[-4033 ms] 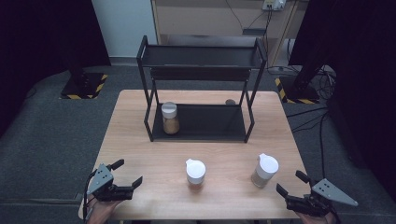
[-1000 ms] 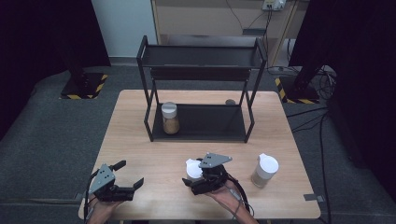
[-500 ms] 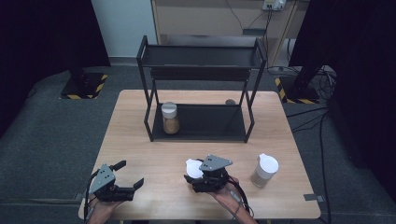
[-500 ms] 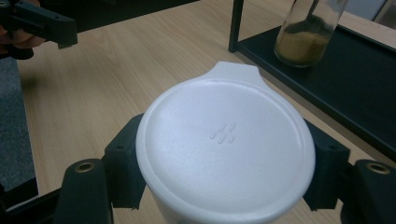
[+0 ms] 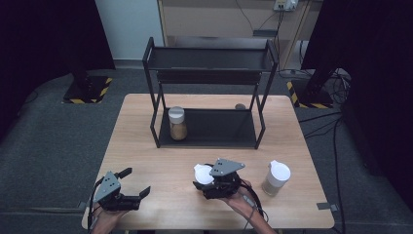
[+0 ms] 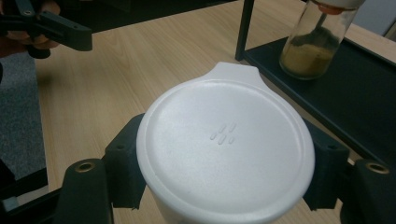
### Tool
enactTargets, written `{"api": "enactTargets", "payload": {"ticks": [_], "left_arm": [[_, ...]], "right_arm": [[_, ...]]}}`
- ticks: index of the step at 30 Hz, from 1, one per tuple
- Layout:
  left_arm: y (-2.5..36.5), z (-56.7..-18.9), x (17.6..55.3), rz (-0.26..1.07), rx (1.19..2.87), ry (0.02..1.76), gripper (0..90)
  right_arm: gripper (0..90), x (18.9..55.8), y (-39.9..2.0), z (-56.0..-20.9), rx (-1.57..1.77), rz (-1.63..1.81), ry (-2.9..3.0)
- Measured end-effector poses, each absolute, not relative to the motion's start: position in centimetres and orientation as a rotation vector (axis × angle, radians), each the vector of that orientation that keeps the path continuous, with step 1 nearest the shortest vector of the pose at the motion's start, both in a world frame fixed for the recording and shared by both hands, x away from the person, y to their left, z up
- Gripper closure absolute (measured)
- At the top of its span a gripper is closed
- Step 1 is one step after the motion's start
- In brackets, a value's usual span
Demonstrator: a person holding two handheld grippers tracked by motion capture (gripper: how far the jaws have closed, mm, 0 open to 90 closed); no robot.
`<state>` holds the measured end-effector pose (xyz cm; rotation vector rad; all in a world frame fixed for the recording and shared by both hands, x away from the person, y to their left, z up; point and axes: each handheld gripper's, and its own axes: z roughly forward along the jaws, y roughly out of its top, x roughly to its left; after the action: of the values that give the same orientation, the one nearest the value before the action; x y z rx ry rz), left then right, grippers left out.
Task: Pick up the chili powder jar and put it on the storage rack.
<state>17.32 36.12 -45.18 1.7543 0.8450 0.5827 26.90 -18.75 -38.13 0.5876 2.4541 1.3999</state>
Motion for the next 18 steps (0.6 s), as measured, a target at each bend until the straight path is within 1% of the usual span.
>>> {"api": "enactTargets", "payload": {"ticks": [11,18], "left_arm": [[36.1,-45.2,17.4,0.58,1.756,0.843,2.9],[36.1,-45.2,17.4,0.579,1.756,0.843,2.9]], "right_arm": [[31.1,28.5,-19.3,-36.1,0.524,1.428,2.47],[31.0,30.2,-19.4,-34.6,0.508,1.434,2.471]]}}
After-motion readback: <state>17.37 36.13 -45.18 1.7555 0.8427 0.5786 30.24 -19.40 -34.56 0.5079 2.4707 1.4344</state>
